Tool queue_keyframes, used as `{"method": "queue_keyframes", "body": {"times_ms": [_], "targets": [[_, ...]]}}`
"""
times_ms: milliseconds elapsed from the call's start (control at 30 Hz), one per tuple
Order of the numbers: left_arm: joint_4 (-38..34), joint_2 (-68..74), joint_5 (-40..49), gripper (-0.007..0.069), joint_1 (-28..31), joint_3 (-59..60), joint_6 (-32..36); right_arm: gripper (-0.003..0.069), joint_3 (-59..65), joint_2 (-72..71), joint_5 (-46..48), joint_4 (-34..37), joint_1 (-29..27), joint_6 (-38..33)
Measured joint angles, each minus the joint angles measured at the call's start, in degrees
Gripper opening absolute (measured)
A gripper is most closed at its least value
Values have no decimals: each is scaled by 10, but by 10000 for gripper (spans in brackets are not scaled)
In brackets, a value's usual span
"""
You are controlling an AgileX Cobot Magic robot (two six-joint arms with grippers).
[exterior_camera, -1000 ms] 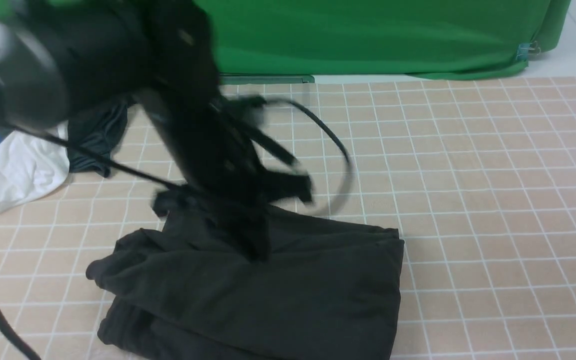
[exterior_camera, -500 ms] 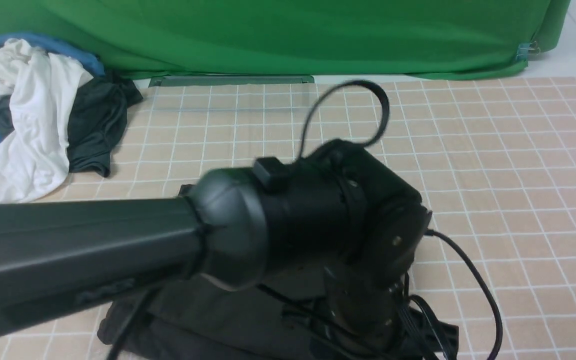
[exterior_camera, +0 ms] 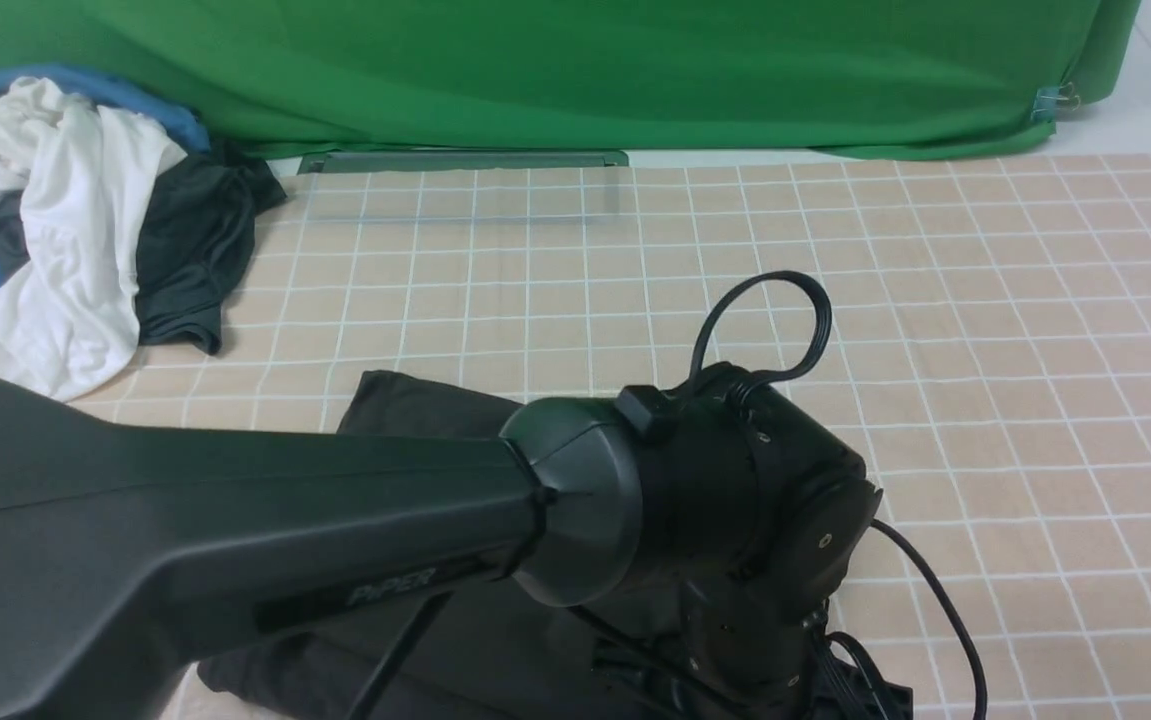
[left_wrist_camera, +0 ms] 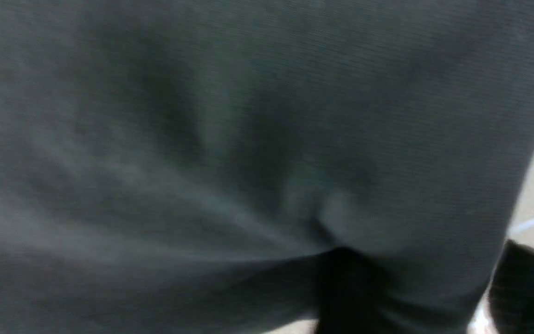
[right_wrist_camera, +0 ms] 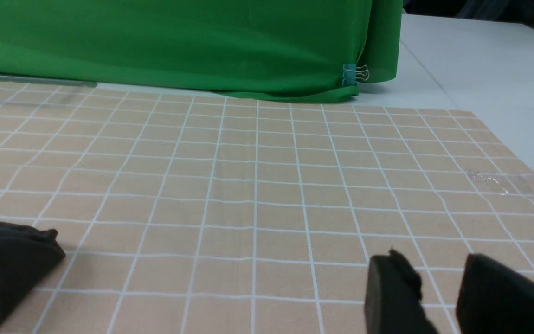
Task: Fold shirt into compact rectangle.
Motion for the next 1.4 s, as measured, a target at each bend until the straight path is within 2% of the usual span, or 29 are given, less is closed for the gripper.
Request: {"method": "queue_keyframes", "body": {"times_ms": [33,67,100,167,367,500,667,767,833,967,1033,1133,1200,1300,1400], "targets": [[1,0,-2,305,1,0,0,239,0,0,0,0,0,0],[2,1,-7,213,1,0,0,239,0,0,0,0,0,0],[2,1,-10,159,1,0,0,239,0,0,0,0,0,0],[2,2,-21,86,1,-4,0,239,0,0,0,0,0,0],[-19,14,-94,48,9,-43,12,239,0,0,0,0,0,0],[-31,15,-111,39,16,-66,15,239,0,0,0,0,0,0],[-38,15,-106,86,16,-67,15,239,0,0,0,0,0,0],[-36,9,-93,163,16,-68,15,239,0,0,0,0,0,0],[-22,-4,-71,244,16,-74,15,239,0,0,1,0,0,0],[52,-49,-12,364,16,-107,16,239,0,0,1,0,0,0],[114,-78,34,375,16,-125,16,239,0,0,1,0,0,0],[193,-122,104,320,16,-143,16,239,0,0,1,0,0,0],[250,-164,138,225,19,-143,16,239,0,0,1,0,0,0],[261,-238,148,60,40,-116,24,239,0,0,1,0,0,0],[238,-307,150,24,77,-68,41,239,0,0,1,0,0,0]]}}
